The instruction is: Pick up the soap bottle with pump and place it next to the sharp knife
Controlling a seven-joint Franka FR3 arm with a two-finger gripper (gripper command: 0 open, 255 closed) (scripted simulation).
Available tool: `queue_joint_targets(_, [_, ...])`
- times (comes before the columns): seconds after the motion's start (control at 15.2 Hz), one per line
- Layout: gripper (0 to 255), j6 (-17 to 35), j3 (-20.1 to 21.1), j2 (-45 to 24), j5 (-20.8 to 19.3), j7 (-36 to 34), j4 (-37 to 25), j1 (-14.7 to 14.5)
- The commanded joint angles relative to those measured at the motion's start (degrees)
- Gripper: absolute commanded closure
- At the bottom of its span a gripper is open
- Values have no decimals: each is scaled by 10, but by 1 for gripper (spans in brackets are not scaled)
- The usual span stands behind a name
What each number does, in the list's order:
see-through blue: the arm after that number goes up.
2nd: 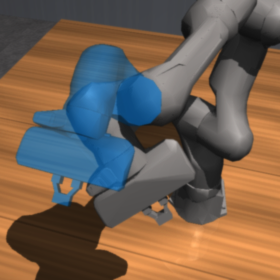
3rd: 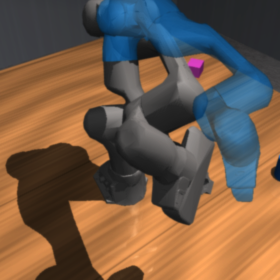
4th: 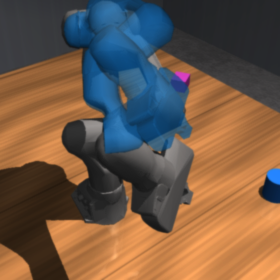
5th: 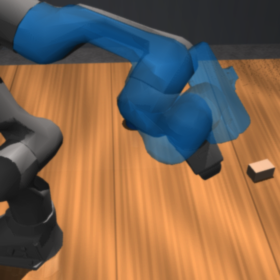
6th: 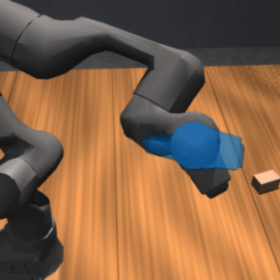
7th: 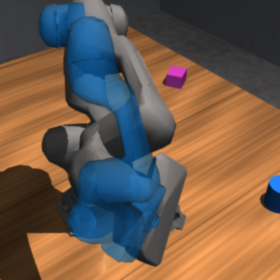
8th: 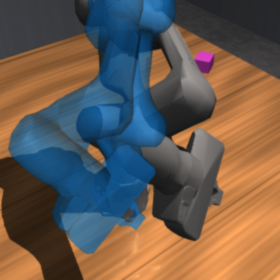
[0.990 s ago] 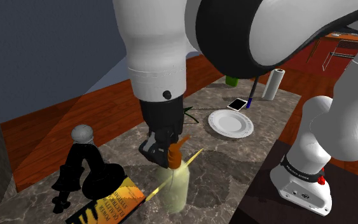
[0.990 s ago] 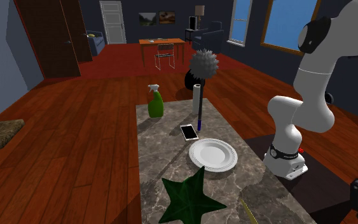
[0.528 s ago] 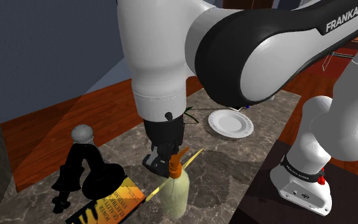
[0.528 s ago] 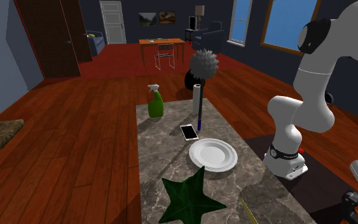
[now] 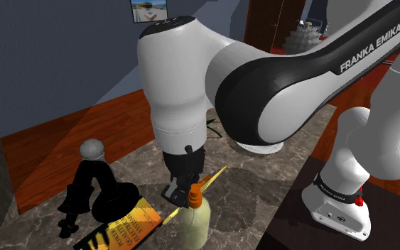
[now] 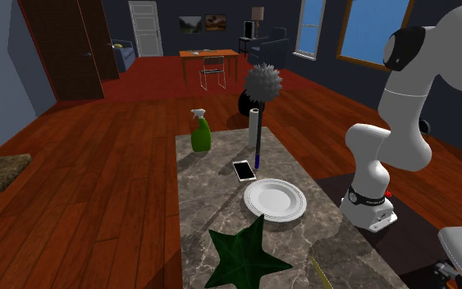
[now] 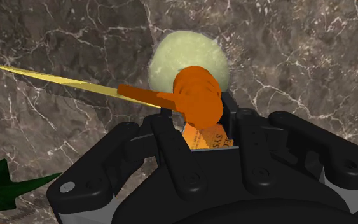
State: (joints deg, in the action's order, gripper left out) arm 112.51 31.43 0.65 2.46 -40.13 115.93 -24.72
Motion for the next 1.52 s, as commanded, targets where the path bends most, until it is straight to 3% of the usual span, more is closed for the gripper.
queue_joint_targets(0.0, [255,3,0,0,0,0,2,0])
queue_joint_targets(0.33, [255,3,0,0,0,0,2,0])
queue_joint_targets(0.4, [0,3,0,0,0,0,2,0])
queue_joint_targets(0.73, [0,3,0,0,0,0,2,0])
queue_joint_targets(0.99, [0,-69,-3,12,5,4,-59,2])
queue_joint_targets(1.45, [0,-69,-3,12,5,4,-59,3])
